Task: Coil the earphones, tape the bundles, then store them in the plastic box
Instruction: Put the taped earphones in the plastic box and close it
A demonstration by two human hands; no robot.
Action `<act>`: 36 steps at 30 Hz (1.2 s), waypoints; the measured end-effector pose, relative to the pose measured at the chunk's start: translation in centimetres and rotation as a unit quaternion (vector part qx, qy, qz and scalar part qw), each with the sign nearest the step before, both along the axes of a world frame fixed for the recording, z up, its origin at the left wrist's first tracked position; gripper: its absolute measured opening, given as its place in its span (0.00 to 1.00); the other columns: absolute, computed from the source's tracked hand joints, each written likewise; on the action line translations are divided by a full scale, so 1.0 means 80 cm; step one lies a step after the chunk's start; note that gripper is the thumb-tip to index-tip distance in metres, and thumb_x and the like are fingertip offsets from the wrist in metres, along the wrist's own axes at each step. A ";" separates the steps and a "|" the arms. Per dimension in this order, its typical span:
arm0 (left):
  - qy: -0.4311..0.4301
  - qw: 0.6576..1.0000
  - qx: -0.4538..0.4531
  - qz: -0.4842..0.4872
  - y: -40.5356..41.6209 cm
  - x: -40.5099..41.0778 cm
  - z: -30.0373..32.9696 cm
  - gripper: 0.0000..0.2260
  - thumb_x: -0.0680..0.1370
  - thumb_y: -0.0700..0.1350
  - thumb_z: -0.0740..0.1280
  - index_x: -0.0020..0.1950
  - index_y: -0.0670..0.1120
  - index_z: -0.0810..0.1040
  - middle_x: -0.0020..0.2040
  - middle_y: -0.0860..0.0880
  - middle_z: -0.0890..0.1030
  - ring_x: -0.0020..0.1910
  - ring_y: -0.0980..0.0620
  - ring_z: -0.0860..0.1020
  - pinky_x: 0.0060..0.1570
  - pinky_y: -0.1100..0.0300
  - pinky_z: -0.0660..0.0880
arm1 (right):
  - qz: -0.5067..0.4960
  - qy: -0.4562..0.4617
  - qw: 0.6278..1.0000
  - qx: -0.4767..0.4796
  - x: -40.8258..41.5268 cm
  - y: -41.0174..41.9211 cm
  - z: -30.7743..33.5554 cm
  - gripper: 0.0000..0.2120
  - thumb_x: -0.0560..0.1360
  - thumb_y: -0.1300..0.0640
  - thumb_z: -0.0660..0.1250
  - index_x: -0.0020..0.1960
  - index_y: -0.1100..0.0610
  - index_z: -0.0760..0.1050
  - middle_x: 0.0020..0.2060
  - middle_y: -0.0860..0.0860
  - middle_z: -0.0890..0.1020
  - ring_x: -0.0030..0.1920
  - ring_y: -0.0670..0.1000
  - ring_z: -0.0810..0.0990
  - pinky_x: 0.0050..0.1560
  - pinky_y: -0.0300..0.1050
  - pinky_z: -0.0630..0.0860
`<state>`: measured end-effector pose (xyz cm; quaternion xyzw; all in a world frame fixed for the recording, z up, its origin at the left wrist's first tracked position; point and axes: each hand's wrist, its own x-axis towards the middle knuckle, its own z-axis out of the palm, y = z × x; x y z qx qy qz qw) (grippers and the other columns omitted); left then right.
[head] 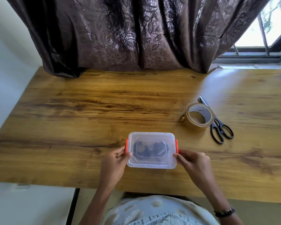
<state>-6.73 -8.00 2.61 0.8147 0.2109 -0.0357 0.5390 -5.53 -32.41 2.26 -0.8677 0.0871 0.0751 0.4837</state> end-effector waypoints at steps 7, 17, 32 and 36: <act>-0.050 0.999 0.009 -0.015 -0.013 0.055 0.035 0.20 0.73 0.42 0.72 0.64 0.42 0.75 0.54 0.47 0.83 0.42 0.61 0.83 0.39 0.65 0.80 | -0.026 -0.057 0.998 0.009 0.049 -0.010 0.037 0.11 0.72 0.60 0.73 0.54 0.58 0.83 0.41 0.44 0.84 0.37 0.31 0.81 0.37 0.24 0.74; -0.171 0.984 -0.027 -0.039 -0.076 0.191 0.100 0.18 0.72 0.42 0.73 0.61 0.40 0.77 0.51 0.46 0.84 0.45 0.55 0.84 0.45 0.55 0.82 | -0.077 -0.163 0.983 0.017 0.172 -0.072 0.103 0.11 0.73 0.58 0.72 0.55 0.58 0.83 0.46 0.50 0.85 0.39 0.38 0.81 0.41 0.28 0.76; -0.092 0.989 -0.081 -0.086 -0.189 0.363 0.021 0.11 0.75 0.37 0.70 0.56 0.37 0.80 0.48 0.43 0.85 0.47 0.48 0.83 0.50 0.46 0.80 | -0.110 -0.089 0.987 0.075 0.328 -0.177 0.041 0.16 0.74 0.61 0.71 0.60 0.67 0.78 0.51 0.61 0.83 0.49 0.56 0.83 0.53 0.44 0.78; -0.059 0.991 -0.082 -0.083 -0.204 0.377 -0.002 0.10 0.75 0.37 0.70 0.56 0.38 0.81 0.48 0.43 0.85 0.47 0.48 0.83 0.50 0.46 0.80 | -0.118 -0.067 0.988 0.075 0.338 -0.193 0.020 0.16 0.74 0.61 0.71 0.60 0.67 0.78 0.51 0.61 0.83 0.49 0.55 0.83 0.53 0.45 0.79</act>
